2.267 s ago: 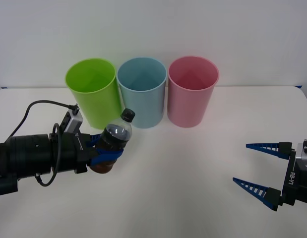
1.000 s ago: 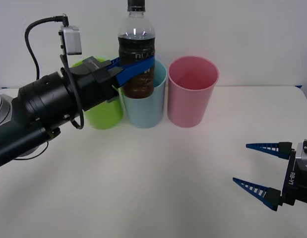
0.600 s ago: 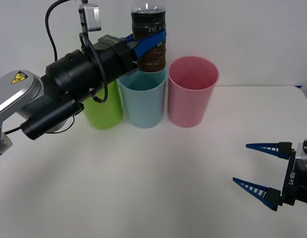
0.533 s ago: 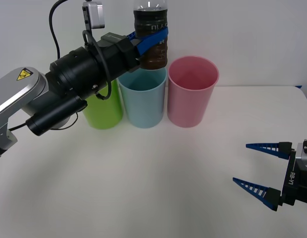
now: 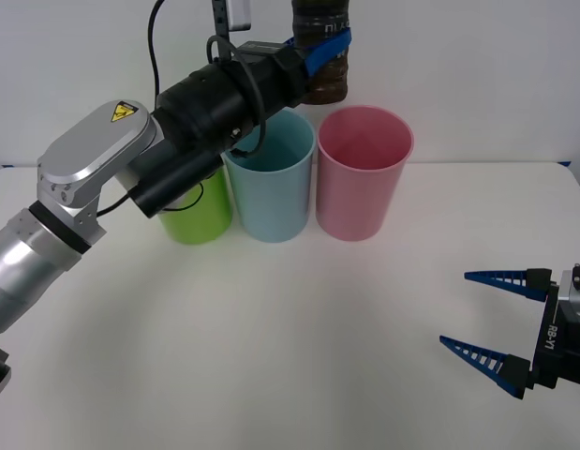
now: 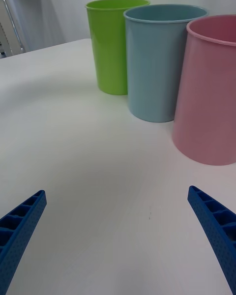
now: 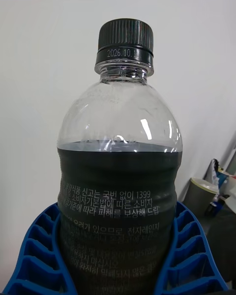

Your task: Put cans in the blue bin and PET bottles in the pink bin and trash in the green bin.

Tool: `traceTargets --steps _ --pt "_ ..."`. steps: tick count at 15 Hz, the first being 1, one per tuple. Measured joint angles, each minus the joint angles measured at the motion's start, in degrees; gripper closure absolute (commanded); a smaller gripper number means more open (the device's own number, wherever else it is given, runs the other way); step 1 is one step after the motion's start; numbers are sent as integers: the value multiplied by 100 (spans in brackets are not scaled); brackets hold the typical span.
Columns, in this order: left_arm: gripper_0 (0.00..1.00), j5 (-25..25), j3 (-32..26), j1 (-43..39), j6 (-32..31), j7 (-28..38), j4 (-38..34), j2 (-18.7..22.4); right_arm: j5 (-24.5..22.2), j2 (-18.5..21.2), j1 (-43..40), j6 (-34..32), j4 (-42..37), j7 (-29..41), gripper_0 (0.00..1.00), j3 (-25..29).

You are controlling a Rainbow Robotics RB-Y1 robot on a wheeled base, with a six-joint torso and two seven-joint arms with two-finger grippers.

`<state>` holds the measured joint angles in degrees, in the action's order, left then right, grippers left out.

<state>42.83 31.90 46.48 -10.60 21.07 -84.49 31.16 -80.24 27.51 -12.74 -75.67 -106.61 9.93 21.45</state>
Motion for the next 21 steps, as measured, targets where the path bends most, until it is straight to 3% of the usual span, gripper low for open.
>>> traceTargets --steps 5,21 --pt "100 523 44 464 17 31 977 -558 0 0 0 0 0 0 0 0" --pt "100 836 789 627 371 50 1226 -657 0 0 0 0 0 0 0 0"
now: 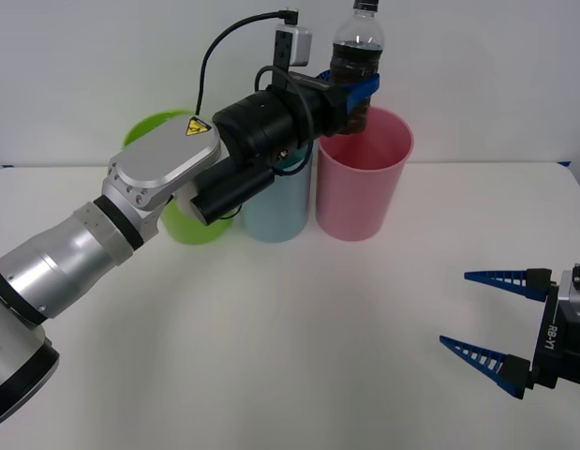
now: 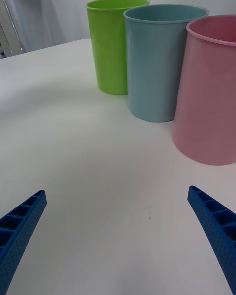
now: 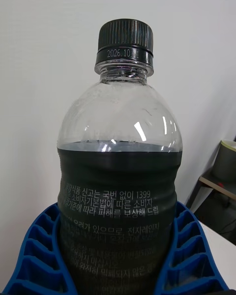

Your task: Put cans in the blue bin and PET bottles in the pink bin and trash in the green bin.

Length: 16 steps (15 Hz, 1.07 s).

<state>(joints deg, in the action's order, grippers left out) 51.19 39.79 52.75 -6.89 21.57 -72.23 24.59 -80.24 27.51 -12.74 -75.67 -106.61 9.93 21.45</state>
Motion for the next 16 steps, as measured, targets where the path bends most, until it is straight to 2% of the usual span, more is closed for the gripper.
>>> traceTargets --steps 4,5,6,7,9,16 --pt "97 96 -5 13 47 13 61 -77 0 0 0 0 0 0 0 0" --pt "87 107 -4 26 110 18 61 -104 0 0 0 0 0 0 0 0" --pt "51 124 -1 32 178 8 61 -132 0 0 0 0 0 0 0 0" --pt "25 144 -3 38 236 -5 61 -148 0 0 0 0 0 0 0 0" --pt "9 185 2 67 290 -12 61 -172 0 0 0 0 0 0 0 0" --pt "2 249 2 78 311 12 55 -175 0 0 0 0 0 0 0 0"
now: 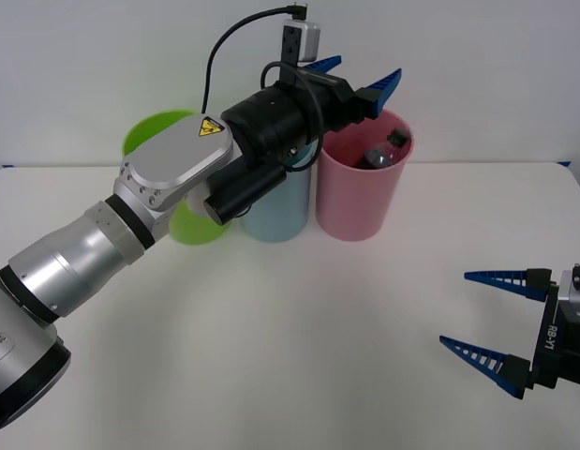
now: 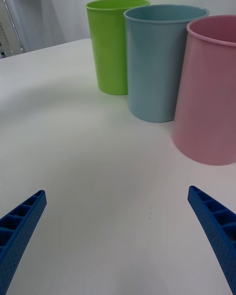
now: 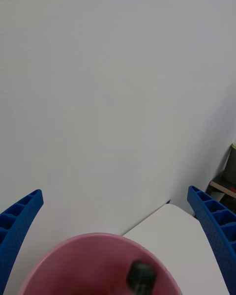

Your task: Put cans in the blue bin and PET bottles in the pink bin and trash in the green bin.

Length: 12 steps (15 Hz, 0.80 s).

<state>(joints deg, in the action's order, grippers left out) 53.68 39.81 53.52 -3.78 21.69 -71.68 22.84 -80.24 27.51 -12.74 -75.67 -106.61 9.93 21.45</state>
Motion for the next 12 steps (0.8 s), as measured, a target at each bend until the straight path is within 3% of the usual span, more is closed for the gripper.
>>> traceTargets --steps 5,8,12 --pt "0 -54 -7 -6 -192 19 -172 178 0 0 0 0 0 0 0 0" --pt "0 -247 -103 -53 -894 13 -222 435 0 0 0 0 0 0 0 0" --pt "0 -1117 -203 -162 -2249 -176 -223 1063 0 0 0 0 0 0 0 0"
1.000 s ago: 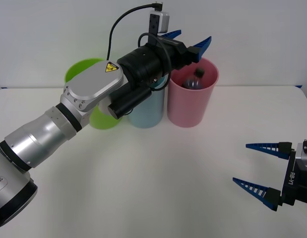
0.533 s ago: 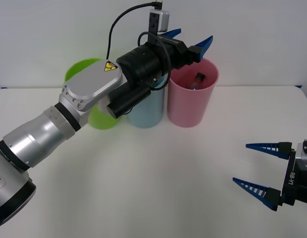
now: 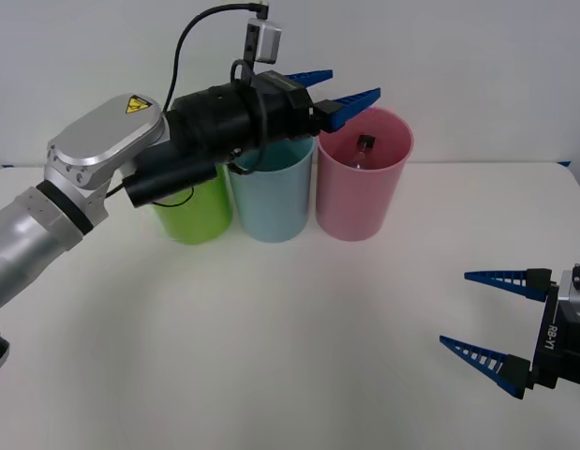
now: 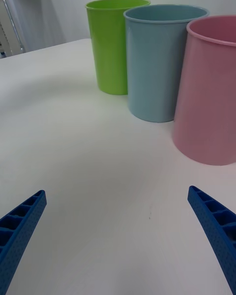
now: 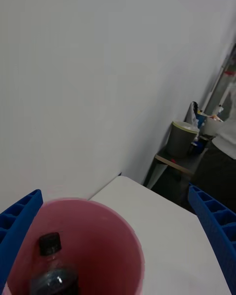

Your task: Put cans in the blue bin and PET bottles in the pink bin and trash in the green bin.

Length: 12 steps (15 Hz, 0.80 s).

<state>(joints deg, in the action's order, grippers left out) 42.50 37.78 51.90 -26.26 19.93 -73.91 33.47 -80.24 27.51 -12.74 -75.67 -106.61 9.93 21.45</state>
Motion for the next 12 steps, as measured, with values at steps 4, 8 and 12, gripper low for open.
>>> traceTargets --steps 4,8,12 --pt "0 112 -694 -575 -1157 -221 -91 342 0 0 0 0 0 0 0 0" --pt "0 372 -1354 -1378 -1567 -38 -854 827 0 0 0 0 0 0 0 0" --pt "0 1141 -2509 -2484 -2317 718 -1840 1055 0 0 0 0 0 0 0 0"
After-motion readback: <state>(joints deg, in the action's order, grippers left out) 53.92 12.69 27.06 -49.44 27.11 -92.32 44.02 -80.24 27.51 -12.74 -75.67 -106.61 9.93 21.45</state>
